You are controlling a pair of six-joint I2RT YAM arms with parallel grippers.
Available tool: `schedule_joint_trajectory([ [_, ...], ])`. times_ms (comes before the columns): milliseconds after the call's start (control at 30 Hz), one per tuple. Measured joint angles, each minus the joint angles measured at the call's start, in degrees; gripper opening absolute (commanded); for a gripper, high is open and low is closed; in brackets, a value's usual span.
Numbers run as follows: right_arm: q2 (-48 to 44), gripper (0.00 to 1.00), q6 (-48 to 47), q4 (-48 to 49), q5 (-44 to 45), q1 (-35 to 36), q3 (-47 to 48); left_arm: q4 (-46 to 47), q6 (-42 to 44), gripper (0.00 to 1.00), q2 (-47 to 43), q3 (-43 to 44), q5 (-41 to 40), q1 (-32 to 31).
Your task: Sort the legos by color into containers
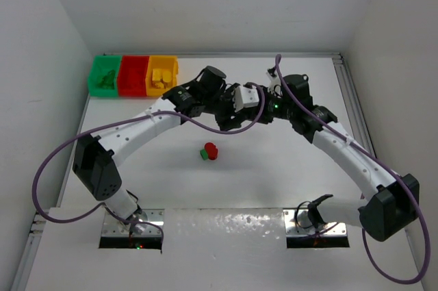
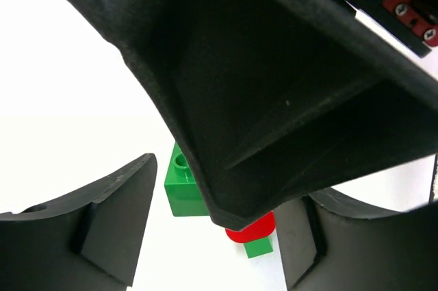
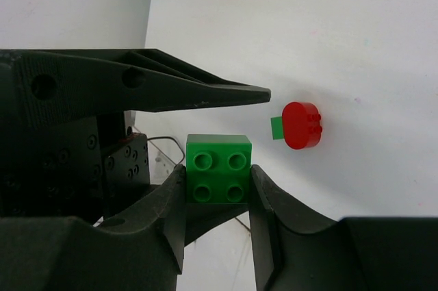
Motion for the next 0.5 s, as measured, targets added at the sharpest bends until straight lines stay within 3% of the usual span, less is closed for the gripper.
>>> schedule_joint_trajectory([
  [133, 0.0, 0.0, 0.15, 0.28, 0.13, 0.0, 0.0, 0.02, -1.03, 0.45, 0.26, 0.52, 0.28, 0.0],
  [167, 0.0, 0.0, 0.33, 0.5, 0.31, -0.07, 0.0, -0.02, -1.25, 0.35, 0.26, 0.59, 0.48, 0.0],
  [333, 0.02, 0.0, 1.07, 0.66, 0.57, -0.44, -0.02, -0.68, -1.7, 0.06, 0.5, 0.72, 0.28, 0.07],
  [400, 0.0, 0.0, 1.09, 0.48, 0.59, -0.46, -0.04, -0.7, -1.92, 0.0, 0.59, 0.72, 0.35, 0.04],
  [500, 0.0, 0.0, 1.11, 0.5, 0.66, -0.46, -0.2, -0.81, -2.38, 0.0, 0.66, 0.72, 0.37, 0.04],
])
